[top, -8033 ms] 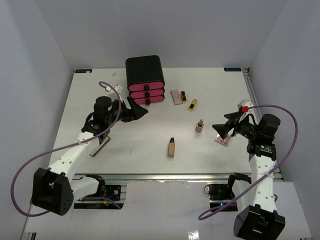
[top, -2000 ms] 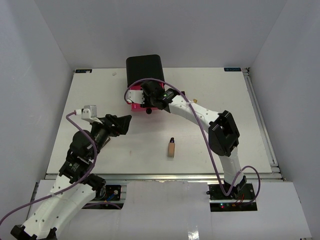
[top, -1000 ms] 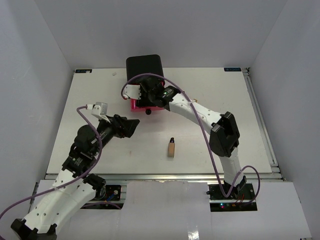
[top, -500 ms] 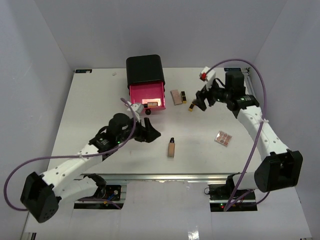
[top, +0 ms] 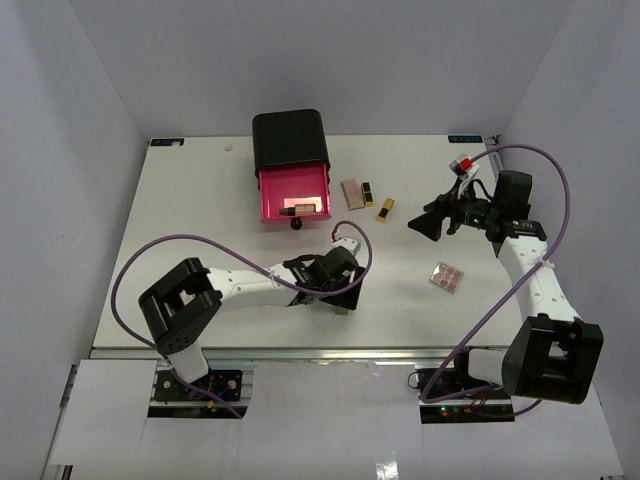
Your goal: Organize the makeup
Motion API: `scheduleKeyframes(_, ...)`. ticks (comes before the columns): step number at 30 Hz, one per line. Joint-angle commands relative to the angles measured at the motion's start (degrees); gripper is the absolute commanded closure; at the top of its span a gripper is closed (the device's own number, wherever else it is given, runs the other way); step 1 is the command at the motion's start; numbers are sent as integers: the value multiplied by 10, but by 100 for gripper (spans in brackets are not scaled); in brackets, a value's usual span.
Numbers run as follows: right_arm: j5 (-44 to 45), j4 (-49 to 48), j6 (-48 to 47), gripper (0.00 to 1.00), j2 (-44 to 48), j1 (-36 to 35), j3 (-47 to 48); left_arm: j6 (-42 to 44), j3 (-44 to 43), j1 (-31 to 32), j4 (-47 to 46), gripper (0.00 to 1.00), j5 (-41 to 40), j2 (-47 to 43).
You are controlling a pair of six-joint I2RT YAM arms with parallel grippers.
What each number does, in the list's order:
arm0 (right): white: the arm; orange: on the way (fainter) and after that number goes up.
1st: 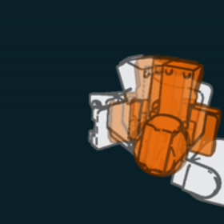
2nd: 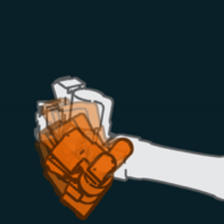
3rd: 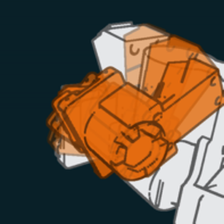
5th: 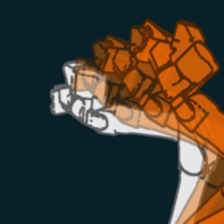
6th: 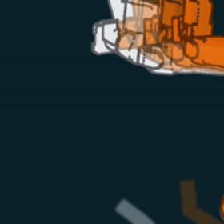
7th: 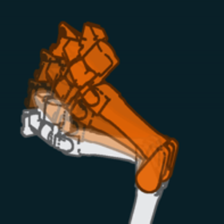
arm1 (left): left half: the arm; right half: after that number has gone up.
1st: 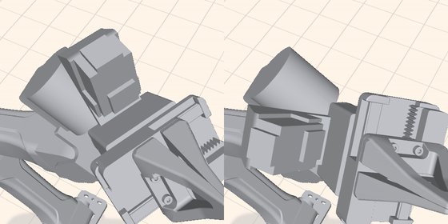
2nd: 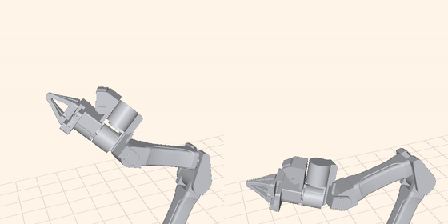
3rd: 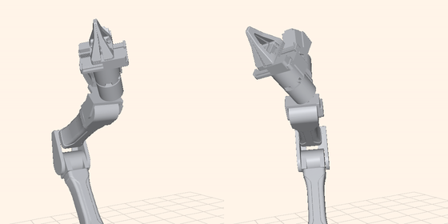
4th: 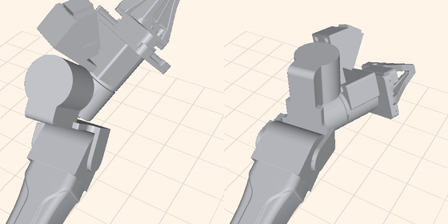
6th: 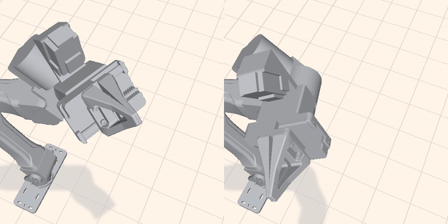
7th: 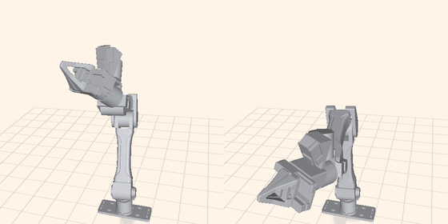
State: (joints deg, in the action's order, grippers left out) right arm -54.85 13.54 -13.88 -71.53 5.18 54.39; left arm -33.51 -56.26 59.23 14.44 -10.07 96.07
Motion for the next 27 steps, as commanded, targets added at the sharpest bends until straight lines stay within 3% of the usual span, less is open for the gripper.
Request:
scheduleKeyframes(1, -33, -29, 7, 14, 11, 1, -7, -14, -31, 13, 31, 19, -61, 17)
scheduleKeyframes(6, -38, -28, 6, 14, 10, 1, -10, -13, -49, 19, 35, 31, -58, 46)
scheduleKeyframes(12, -45, -30, 4, 14, 10, 1, -15, -5, -78, 34, 68, 65, -89, 50)
scheduleKeyframes(15, -46, -30, 3, 14, 10, 1, -17, 16, -82, 36, 76, 77, -101, 30)
scheduleKeyframes(21, -51, -32, 1, 14, 6, 1, -20, 111, -92, 29, 76, 90, -122, -28)
scheduleKeyframes(27, -50, -30, -7, 14, 4, 1, -21, 207, -125, -37, 66, 92, -85, -81)
